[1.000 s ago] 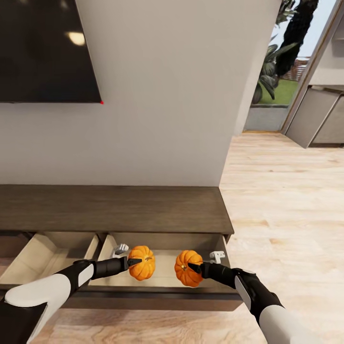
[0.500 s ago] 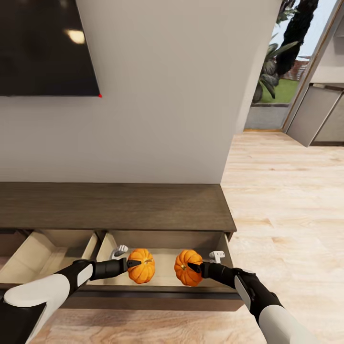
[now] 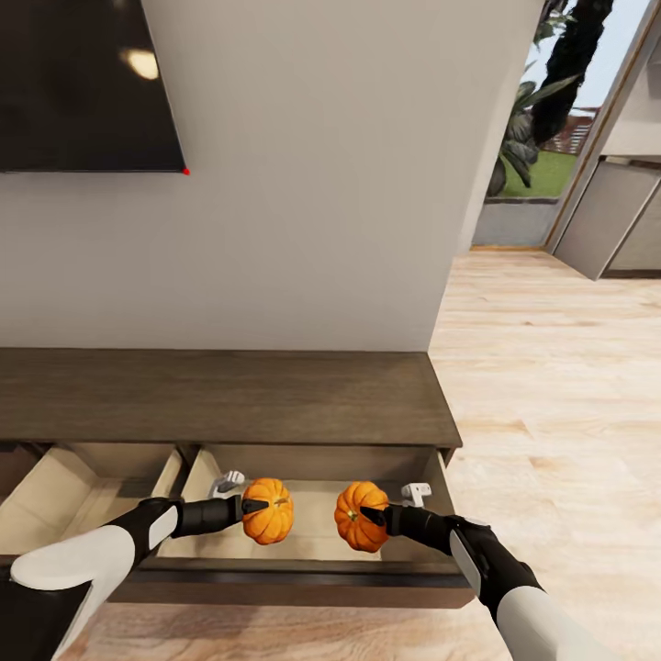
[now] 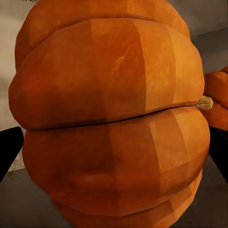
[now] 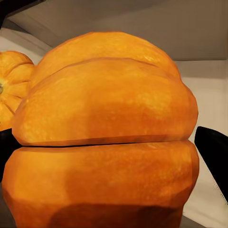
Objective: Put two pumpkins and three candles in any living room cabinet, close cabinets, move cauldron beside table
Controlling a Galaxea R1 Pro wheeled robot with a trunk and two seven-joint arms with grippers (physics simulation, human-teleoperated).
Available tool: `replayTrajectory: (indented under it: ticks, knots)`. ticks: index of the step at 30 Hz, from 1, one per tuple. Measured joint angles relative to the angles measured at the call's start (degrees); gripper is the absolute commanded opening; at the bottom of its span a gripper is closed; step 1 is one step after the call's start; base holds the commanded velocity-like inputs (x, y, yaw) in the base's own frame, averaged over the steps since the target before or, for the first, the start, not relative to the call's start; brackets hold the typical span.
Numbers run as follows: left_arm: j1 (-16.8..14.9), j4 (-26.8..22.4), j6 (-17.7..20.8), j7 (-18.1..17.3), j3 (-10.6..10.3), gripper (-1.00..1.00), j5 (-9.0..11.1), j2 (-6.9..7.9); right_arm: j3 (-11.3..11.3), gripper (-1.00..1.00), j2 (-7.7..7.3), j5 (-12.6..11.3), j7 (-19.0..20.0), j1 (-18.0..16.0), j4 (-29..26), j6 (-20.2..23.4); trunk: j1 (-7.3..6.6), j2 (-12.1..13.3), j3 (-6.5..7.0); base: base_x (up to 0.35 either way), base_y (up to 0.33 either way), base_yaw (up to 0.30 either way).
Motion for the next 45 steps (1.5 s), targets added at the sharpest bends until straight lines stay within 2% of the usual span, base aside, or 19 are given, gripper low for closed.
replayTrajectory:
  ticks: [3,26,31,45]
  knots:
    - [0.0,0.0,0.0,1.5,0.6,-1.00,0.2,-0.02,0.0,-1.00,0.02,0.0,0.0,0.0,0.0,0.0,0.66,-1.2,-0.53,0.088,0.004,0.000]
    - [0.1,-0.2,-0.1,4.2,0.5,-1.00,0.1,-0.21,-0.1,-1.00,-0.26,0.0,-0.7,0.0,-0.1,0.1,5.71,-10.4,-4.66,0.001,0.000,0.000]
    - [0.1,-0.2,-0.6,3.8,1.4,-1.00,0.5,0.51,-0.1,-1.00,-0.15,-0.1,-0.7,0.0,-0.2,0.1,5.71,-10.4,-4.67,0.000,0.000,0.000]
    - [0.1,-0.3,-0.9,3.5,1.6,-1.00,0.3,0.51,0.0,-1.00,0.02,-0.1,-0.6,0.0,-0.1,0.1,5.71,-10.4,-4.67,0.073,0.000,0.000]
